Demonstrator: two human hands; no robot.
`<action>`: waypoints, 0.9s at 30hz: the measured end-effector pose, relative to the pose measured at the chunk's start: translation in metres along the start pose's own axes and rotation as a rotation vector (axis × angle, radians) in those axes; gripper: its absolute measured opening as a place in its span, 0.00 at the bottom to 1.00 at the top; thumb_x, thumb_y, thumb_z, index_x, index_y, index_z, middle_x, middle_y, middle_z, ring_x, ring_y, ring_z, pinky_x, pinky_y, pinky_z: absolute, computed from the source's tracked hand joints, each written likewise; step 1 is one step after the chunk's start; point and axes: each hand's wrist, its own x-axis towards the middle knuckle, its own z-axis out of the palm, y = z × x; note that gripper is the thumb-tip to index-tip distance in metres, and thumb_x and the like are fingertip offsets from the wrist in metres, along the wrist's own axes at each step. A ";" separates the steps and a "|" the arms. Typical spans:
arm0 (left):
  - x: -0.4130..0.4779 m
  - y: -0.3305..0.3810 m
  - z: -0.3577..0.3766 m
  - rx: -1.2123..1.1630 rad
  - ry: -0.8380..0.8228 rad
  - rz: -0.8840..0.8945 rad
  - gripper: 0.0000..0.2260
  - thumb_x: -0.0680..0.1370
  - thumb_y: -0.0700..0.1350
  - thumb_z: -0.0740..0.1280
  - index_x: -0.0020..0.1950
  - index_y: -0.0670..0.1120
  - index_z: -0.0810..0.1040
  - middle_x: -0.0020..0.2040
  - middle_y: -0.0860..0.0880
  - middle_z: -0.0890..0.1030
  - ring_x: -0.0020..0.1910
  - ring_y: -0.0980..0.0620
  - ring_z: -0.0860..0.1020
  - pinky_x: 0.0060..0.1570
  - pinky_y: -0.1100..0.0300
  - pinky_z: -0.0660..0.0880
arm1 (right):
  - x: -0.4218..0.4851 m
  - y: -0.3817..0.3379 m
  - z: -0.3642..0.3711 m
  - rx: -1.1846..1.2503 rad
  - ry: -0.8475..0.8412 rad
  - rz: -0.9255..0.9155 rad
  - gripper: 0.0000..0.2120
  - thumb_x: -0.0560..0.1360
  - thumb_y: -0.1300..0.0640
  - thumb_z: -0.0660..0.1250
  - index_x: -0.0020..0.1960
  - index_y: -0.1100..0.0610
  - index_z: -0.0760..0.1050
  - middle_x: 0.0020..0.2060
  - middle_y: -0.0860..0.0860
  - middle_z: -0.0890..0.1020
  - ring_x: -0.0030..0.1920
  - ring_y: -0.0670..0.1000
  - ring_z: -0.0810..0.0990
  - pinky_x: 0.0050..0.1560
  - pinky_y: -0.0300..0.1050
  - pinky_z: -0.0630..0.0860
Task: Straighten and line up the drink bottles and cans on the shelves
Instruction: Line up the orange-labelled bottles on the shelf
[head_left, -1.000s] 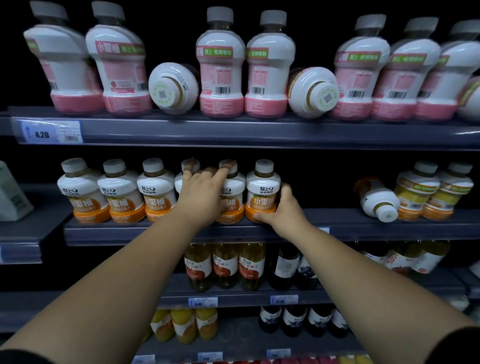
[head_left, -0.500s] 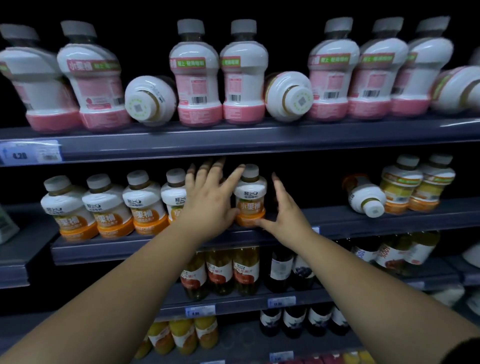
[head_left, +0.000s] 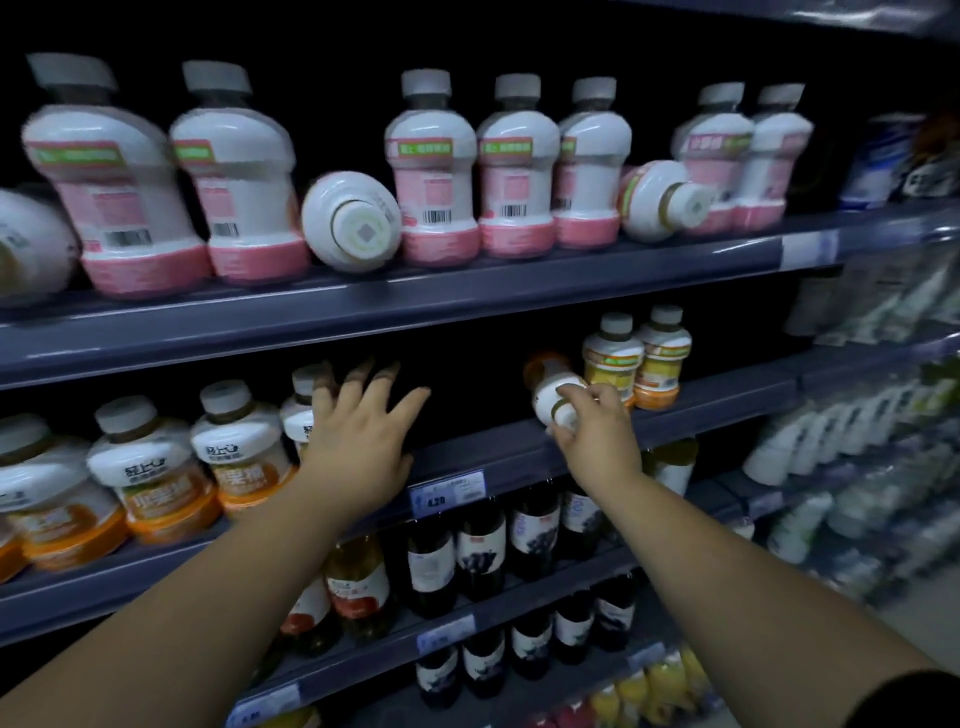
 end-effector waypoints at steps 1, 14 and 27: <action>-0.001 0.000 0.000 0.004 -0.002 -0.002 0.37 0.64 0.56 0.76 0.72 0.53 0.69 0.71 0.41 0.70 0.70 0.36 0.63 0.63 0.33 0.60 | 0.001 0.000 0.002 0.009 0.015 -0.011 0.21 0.76 0.58 0.70 0.69 0.55 0.74 0.63 0.56 0.71 0.62 0.60 0.70 0.59 0.49 0.69; -0.029 -0.041 -0.015 -0.010 0.024 -0.214 0.35 0.68 0.52 0.71 0.75 0.54 0.64 0.65 0.39 0.71 0.66 0.33 0.65 0.63 0.35 0.60 | 0.002 -0.111 -0.001 0.339 0.031 -0.366 0.23 0.75 0.60 0.70 0.70 0.56 0.74 0.62 0.54 0.79 0.62 0.53 0.75 0.63 0.39 0.66; -0.036 -0.067 -0.033 -0.152 -0.183 -0.187 0.36 0.74 0.50 0.67 0.78 0.58 0.54 0.70 0.45 0.67 0.62 0.41 0.74 0.67 0.41 0.57 | 0.016 -0.131 0.043 0.444 -0.301 -0.080 0.54 0.57 0.52 0.84 0.76 0.45 0.59 0.66 0.52 0.71 0.63 0.51 0.73 0.66 0.50 0.72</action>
